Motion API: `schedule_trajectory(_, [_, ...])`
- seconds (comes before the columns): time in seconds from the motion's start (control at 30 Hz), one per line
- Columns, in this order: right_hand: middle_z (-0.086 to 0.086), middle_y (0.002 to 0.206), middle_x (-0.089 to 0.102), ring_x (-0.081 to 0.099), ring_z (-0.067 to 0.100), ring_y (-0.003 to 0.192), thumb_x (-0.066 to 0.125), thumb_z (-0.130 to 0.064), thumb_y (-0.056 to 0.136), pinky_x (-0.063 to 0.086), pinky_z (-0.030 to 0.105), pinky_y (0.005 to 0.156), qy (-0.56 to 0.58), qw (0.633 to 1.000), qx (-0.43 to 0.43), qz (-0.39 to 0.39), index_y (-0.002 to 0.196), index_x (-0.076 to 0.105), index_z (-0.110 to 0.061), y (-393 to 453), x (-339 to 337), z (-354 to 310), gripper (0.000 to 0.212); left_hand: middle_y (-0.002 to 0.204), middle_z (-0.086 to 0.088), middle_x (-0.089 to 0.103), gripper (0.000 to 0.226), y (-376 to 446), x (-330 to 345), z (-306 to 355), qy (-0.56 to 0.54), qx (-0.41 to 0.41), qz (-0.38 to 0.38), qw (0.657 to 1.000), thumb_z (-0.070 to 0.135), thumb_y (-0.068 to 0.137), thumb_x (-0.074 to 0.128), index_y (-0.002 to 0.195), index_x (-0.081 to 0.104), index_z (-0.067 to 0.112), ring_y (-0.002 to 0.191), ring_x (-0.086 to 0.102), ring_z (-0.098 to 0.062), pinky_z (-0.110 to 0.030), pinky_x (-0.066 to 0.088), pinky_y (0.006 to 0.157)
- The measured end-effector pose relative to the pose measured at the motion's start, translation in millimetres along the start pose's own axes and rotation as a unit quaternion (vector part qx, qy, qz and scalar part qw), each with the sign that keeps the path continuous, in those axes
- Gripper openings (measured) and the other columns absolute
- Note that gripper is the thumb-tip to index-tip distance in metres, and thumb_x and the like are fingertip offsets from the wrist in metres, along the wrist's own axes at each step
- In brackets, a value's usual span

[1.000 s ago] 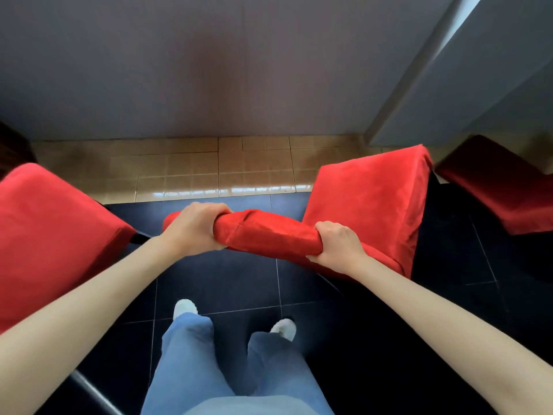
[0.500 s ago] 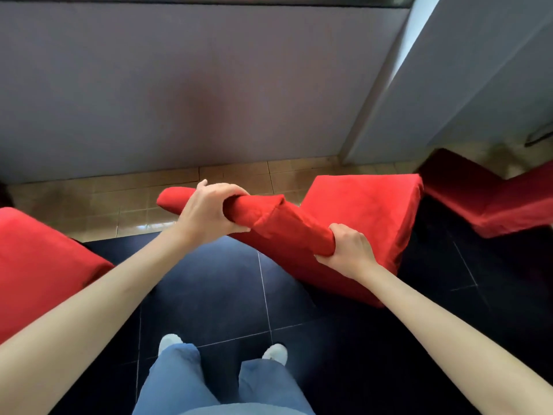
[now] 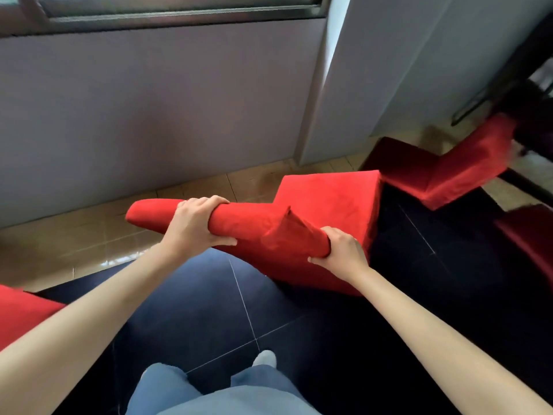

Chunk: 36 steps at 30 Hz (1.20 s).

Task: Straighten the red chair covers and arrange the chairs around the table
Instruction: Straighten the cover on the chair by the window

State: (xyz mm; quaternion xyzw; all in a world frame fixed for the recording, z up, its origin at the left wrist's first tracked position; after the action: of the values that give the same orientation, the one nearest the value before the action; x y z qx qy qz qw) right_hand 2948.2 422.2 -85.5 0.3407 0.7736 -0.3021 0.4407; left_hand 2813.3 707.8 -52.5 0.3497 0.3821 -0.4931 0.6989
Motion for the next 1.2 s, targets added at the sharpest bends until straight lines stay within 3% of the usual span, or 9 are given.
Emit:
schedule_trajectory(0.13, [-0.001, 0.124, 0.063, 0.059, 0.024, 0.114, 0.088, -0.038, 0.061, 0.047, 0.036, 0.091, 0.014, 0.999, 0.029, -0.008, 0.133, 0.051, -0.026, -13.1, -7.8, 13.1, 0.082, 0.1, -0.004, 0.068, 0.079, 0.7, 5.9, 20.6, 0.021, 0.017, -0.002, 1.0, 0.054, 0.05, 0.088, 0.115, 0.061, 0.018, 0.093, 0.06, -0.03, -0.041, 0.043, 0.086])
schedule_trajectory(0.3, [0.0, 0.137, 0.056, 0.052, 0.025, 0.125, 0.09, -0.039, 0.058, 0.042, 0.037, 0.1, 0.034, 0.997, 0.07, -0.01, 0.149, 0.023, -0.038, -34.9, -19.1, 32.4, 0.113, 0.133, -0.003, 0.056, 0.109, 0.5, 3.4, 24.5, 0.009, 0.1, -0.085, 0.991, 0.029, 0.051, 0.09, 0.143, 0.033, 0.016, 0.119, 0.051, -0.027, -0.034, 0.036, 0.093])
schedule_trajectory(0.43, [-0.005, 0.138, 0.055, 0.051, 0.02, 0.127, 0.091, -0.039, 0.055, 0.04, 0.038, 0.105, 0.073, 0.992, 0.098, 0.003, 0.149, 0.007, -0.046, -52.3, -28.0, 42.3, 0.127, 0.136, -0.008, 0.054, 0.079, 3.0, 6.4, 23.9, 0.027, 0.112, -0.083, 0.99, 0.009, 0.061, 0.086, 0.129, 0.044, 0.005, 0.121, 0.053, -0.03, -0.043, 0.035, 0.101])
schedule_trajectory(0.6, [-0.003, 0.135, 0.058, 0.053, 0.017, 0.125, 0.091, -0.043, 0.047, 0.038, 0.033, 0.106, 0.14, 0.986, 0.082, 0.04, 0.146, 0.01, -0.051, -64.9, -41.1, 40.7, 0.128, 0.116, -0.011, 0.065, 0.067, 4.7, 10.6, 37.3, -0.001, 0.123, -0.07, 0.99, 0.011, 0.061, 0.088, 0.119, 0.056, 0.005, 0.102, 0.061, -0.035, -0.038, 0.047, 0.084])
schedule_trajectory(0.8, [-0.002, 0.131, 0.06, 0.051, 0.013, 0.127, 0.095, -0.031, 0.046, 0.034, 0.027, 0.11, 0.207, 0.973, 0.066, 0.079, 0.149, 0.018, -0.047, -84.3, -71.1, 37.6, 0.13, 0.154, -0.006, 0.032, 0.106, 5.6, 20.4, 60.5, 0.06, 0.154, -0.084, 0.983, 0.032, 0.055, 0.091, 0.146, 0.038, 0.024, 0.138, 0.032, -0.03, -0.054, 0.033, 0.104])
schedule_trajectory(0.87, [0.001, 0.134, 0.058, 0.047, 0.01, 0.13, 0.096, -0.026, 0.045, 0.032, 0.025, 0.111, 0.23, 0.967, 0.061, 0.092, 0.149, 0.019, -0.047, -95.6, -80.8, 37.2, 0.131, 0.148, -0.001, 0.041, 0.106, 9.9, 22.1, 59.4, 0.071, 0.11, -0.102, 0.986, 0.036, 0.057, 0.088, 0.147, 0.033, 0.025, 0.134, 0.04, -0.024, -0.05, 0.033, 0.102])
schedule_trajectory(0.93, [-0.002, 0.138, 0.054, 0.043, 0.008, 0.132, 0.096, -0.025, 0.045, 0.032, 0.026, 0.112, 0.251, 0.959, 0.057, 0.117, 0.147, 0.022, -0.049, -108.7, -89.1, 37.1, 0.129, 0.131, 0.002, 0.059, 0.085, 14.6, 26.2, 63.3, 0.083, 0.125, -0.105, 0.983, 0.04, 0.062, 0.085, 0.136, 0.045, 0.024, 0.119, 0.055, -0.022, -0.041, 0.039, 0.096])
schedule_trajectory(1.1, [-0.017, 0.131, 0.05, 0.041, -0.007, 0.122, 0.095, -0.022, 0.048, 0.021, -0.007, 0.091, 0.248, 0.948, 0.062, 0.188, 0.141, 0.009, -0.057, -128.1, -100.0, 36.3, 0.132, 0.108, 0.004, 0.067, 0.062, 23.5, 34.7, 86.7, 0.097, 0.174, -0.11, 0.974, 0.048, 0.067, 0.078, 0.12, 0.057, 0.023, 0.099, 0.063, -0.024, -0.033, 0.049, 0.08])
schedule_trajectory(1.2, [-0.02, 0.128, 0.05, 0.039, -0.012, 0.118, 0.095, -0.021, 0.048, 0.02, -0.002, 0.095, 0.249, 0.941, 0.074, 0.217, 0.14, 0.006, -0.059, -135.8, -99.5, 35.5, 0.134, 0.102, 0.005, 0.067, 0.057, 31.2, 36.8, 98.2, 0.131, 0.201, -0.112, 0.964, 0.052, 0.069, 0.075, 0.113, 0.057, 0.021, 0.095, 0.064, -0.024, -0.034, 0.048, 0.073])
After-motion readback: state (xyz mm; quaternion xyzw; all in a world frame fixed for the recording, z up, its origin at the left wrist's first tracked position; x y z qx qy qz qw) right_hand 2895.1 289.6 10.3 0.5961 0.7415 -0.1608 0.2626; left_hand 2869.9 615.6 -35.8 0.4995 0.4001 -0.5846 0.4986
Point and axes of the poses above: each hand's wrist, its own y-axis towards the middle knuckle, its own x-axis out of the palm, z = x × y, the point moved 1 cm from there along y, towards the middle knuckle
